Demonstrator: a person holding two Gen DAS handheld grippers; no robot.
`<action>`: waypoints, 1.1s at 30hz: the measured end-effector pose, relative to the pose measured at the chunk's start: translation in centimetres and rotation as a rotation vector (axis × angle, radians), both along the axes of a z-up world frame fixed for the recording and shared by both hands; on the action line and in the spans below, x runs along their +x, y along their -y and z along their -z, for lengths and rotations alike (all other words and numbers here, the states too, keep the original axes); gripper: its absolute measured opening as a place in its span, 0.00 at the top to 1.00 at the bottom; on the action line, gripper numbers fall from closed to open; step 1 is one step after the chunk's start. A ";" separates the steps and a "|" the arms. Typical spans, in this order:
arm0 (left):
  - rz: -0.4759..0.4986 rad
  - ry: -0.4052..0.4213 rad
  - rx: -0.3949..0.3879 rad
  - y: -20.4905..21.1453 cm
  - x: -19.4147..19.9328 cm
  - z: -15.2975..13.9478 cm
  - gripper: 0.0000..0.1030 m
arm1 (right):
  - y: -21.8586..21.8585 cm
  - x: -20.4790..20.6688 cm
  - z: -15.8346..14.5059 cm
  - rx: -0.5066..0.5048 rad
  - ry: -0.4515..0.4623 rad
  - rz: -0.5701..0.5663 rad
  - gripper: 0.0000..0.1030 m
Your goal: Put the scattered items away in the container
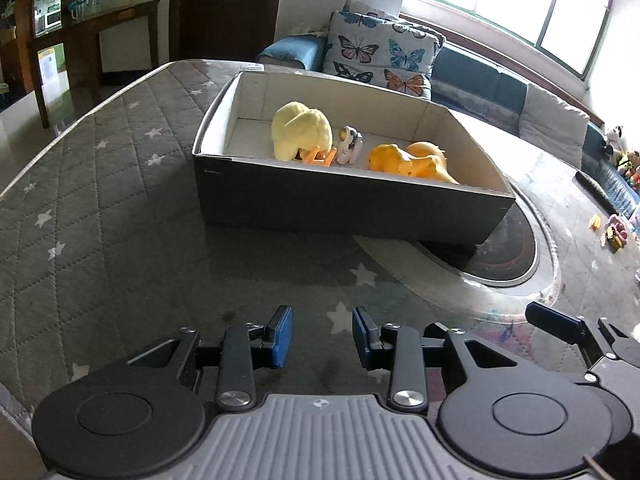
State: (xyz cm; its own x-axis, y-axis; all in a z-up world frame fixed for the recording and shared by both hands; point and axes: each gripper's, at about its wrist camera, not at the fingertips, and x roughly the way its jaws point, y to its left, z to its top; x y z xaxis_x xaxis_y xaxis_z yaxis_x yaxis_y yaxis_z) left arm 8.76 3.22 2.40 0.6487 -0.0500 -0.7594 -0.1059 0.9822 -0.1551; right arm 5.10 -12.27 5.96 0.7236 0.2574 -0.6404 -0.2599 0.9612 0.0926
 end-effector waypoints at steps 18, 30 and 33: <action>-0.017 0.005 0.077 0.3 0.3 0.4 0.65 | 0.0 0.7 0.7 -0.010 -0.024 0.013 0.00; -0.035 -0.038 0.070 -0.2 0.4 0.8 0.65 | 0.0 0.7 1.0 -0.017 -0.038 0.017 0.00; -0.036 -0.034 0.079 -0.1 0.2 0.8 0.65 | 0.0 0.7 1.1 -0.018 -0.038 0.022 0.00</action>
